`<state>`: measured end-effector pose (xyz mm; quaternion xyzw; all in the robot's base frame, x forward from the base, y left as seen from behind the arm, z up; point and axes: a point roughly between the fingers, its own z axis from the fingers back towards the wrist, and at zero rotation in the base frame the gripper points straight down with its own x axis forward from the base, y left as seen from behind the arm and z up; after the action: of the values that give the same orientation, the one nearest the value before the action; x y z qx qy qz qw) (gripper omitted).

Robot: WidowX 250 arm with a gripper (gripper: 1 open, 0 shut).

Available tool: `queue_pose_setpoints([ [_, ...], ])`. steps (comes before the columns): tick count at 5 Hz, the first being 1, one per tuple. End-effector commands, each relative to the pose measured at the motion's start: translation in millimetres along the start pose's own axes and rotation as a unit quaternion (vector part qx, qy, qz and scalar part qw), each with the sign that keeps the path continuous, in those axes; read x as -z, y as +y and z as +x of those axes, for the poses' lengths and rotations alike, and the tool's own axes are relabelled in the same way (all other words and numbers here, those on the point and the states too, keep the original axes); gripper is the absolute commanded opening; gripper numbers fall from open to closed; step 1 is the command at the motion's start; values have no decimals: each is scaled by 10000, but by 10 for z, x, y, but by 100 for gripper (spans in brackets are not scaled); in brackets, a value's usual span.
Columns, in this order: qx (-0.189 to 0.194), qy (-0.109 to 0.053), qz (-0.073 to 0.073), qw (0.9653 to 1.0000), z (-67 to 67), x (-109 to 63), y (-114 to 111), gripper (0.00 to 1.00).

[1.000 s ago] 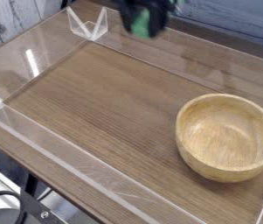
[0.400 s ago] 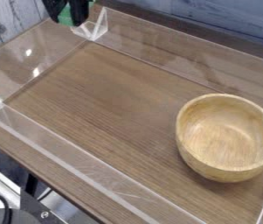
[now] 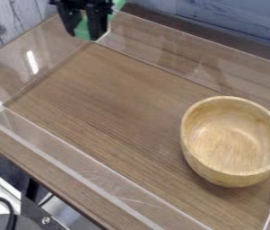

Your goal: Put the green block in the brown bowl

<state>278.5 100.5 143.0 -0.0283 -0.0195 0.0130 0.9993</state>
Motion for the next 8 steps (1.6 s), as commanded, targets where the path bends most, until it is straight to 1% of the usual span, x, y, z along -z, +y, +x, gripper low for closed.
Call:
queue_pose_setpoints([
  [1, 409, -243, -19, 9989, 1, -220, -370, 0],
  [2, 771, -117, -106, 9969, -87, -201, -690, 0],
  [3, 1096, 44, -154, 9938, -227, -82, -962, 0],
  [5, 1626, 299, -257, 9859, -425, 262, -1516, 0],
  [6, 1829, 382, -308, 9819, -441, 400, -1734, 0],
  [7, 1962, 444, -341, 9790, -410, 525, -1894, 0],
  [8, 2052, 527, -334, 9767, -367, 676, -2022, 0],
])
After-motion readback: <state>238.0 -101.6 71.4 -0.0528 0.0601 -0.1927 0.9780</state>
